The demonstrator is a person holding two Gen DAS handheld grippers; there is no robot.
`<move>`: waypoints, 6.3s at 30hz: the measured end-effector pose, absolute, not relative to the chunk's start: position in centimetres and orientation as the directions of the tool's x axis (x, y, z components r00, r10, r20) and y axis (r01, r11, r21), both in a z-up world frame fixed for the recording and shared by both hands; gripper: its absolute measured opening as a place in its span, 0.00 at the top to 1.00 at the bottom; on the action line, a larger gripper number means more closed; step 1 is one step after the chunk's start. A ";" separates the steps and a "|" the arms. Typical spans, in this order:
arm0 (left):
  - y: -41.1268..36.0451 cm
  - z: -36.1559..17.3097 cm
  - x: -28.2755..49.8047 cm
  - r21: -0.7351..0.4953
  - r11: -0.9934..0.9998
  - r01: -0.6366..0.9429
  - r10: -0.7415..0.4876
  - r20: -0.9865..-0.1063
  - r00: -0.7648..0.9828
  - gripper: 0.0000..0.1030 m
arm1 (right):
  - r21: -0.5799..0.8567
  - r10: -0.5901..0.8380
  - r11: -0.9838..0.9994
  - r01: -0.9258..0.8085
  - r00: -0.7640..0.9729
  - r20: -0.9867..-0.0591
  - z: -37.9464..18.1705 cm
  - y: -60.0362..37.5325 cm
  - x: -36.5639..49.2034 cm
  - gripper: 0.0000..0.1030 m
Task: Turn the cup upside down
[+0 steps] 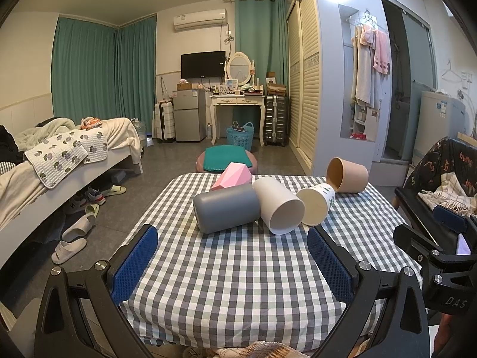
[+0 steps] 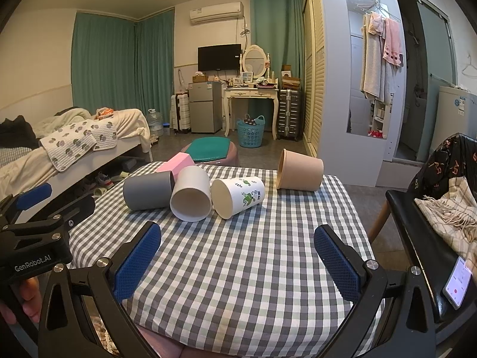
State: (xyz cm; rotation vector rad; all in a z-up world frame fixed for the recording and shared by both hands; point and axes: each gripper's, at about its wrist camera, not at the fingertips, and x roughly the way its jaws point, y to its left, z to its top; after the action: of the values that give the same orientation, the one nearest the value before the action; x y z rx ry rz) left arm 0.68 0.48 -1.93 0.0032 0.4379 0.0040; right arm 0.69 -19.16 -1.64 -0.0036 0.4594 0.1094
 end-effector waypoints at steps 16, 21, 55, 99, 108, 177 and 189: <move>-0.5 0.5 2.8 0.062 0.997 -0.049 0.071 -0.445 0.893 0.00 | -0.102 0.155 0.971 -0.216 0.894 -0.420 1.0 -21.5 1.2 0.00; -1.8 1.0 6.1 0.060 0.996 -0.061 0.082 -0.472 0.878 0.00 | -0.256 0.165 0.916 -0.309 0.872 -0.462 1.9 -23.7 4.3 0.00; -5.4 -4.2 21.6 0.153 0.986 -0.060 0.141 -0.604 0.784 0.00 | -0.644 0.018 0.473 -0.602 0.737 -0.675 -11.3 -22.9 31.3 0.08; 5.1 -4.4 9.3 -0.006 0.995 -0.102 0.077 -0.602 0.794 0.00 | 0.309 0.243 0.950 0.051 0.504 -0.829 -7.5 -15.9 16.0 0.14; 3.6 -3.3 8.5 -0.003 0.998 -0.062 0.048 -0.589 0.807 0.00 | 0.238 0.203 0.971 -0.016 0.576 -0.792 -6.8 -15.7 16.7 0.08; -9.6 -4.8 8.2 0.008 0.987 0.157 -0.114 -0.651 0.751 0.24 | 0.048 0.039 0.999 -0.016 0.852 -0.522 -5.8 -27.9 4.6 0.02; -7.8 -7.5 11.7 -0.051 0.992 0.113 -0.114 -0.731 0.673 0.30 | 0.039 0.042 0.999 -0.025 0.842 -0.538 -6.2 -27.2 4.8 0.02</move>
State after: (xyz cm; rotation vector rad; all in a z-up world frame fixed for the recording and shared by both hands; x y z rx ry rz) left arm 11.65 -7.78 -7.50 -0.0021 0.8233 -0.1276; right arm 4.77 -27.16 -6.16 0.0312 0.5695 0.0352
